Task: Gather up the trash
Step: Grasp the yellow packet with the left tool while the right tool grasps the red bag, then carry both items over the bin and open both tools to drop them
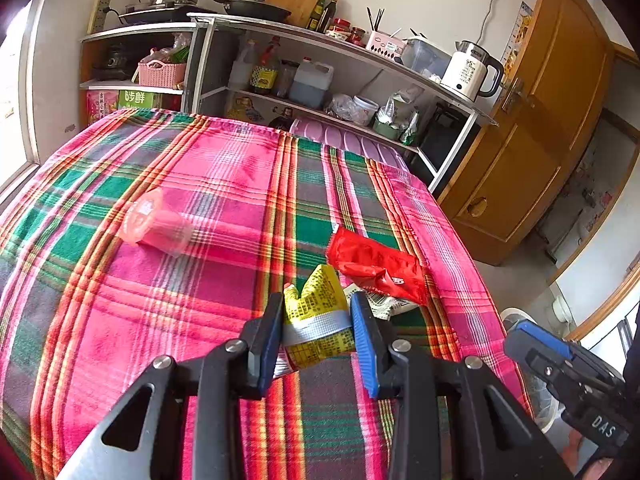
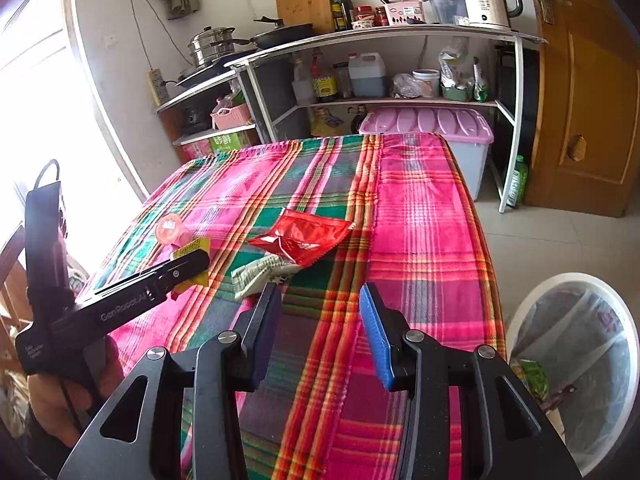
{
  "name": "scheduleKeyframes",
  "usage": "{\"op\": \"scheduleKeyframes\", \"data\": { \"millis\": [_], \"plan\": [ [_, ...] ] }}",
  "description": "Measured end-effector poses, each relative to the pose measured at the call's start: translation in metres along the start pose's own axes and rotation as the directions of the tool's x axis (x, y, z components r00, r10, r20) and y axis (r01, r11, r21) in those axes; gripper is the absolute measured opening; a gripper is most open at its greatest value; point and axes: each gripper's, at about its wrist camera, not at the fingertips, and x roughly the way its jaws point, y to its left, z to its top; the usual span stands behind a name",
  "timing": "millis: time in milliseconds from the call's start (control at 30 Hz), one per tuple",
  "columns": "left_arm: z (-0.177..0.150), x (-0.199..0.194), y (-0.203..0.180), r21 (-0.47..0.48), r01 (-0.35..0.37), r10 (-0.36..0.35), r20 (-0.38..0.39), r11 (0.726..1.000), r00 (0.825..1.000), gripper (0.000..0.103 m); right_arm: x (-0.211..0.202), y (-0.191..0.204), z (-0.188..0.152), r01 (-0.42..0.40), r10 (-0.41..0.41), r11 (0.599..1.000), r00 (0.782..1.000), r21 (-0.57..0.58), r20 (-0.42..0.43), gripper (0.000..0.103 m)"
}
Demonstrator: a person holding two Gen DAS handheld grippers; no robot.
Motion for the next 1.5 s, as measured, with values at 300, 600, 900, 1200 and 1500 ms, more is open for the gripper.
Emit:
{"op": "scheduleKeyframes", "data": {
  "millis": [300,600,900,1200,1500],
  "plan": [
    [-0.004,-0.022,0.021,0.003,-0.001,0.001,0.024,1.0,1.0,0.035,0.055,0.026,0.025,-0.013,0.007,0.993,0.998,-0.116,-0.058,0.042],
    [-0.006,-0.019,0.028,0.01,-0.002,0.002,0.012,1.0,1.0,0.035,0.114,0.04,0.032,-0.027,-0.007,0.977,0.987,-0.21,-0.16,0.037],
    [-0.009,-0.015,0.029,0.017,-0.007,0.007,0.0,1.0,1.0,0.035,0.11,0.031,0.033,-0.01,-0.02,0.981,0.989,-0.194,-0.148,0.009],
    [-0.012,-0.03,0.013,0.053,-0.015,0.014,0.017,0.998,1.0,0.035,0.063,0.023,0.03,-0.021,0.011,0.991,0.997,-0.134,-0.079,0.007],
    [-0.021,-0.049,-0.02,0.109,-0.001,-0.002,0.034,0.994,0.999,0.035,-0.008,0.002,0.011,-0.019,0.02,0.998,1.0,-0.062,0.014,0.007]
  ]
}}
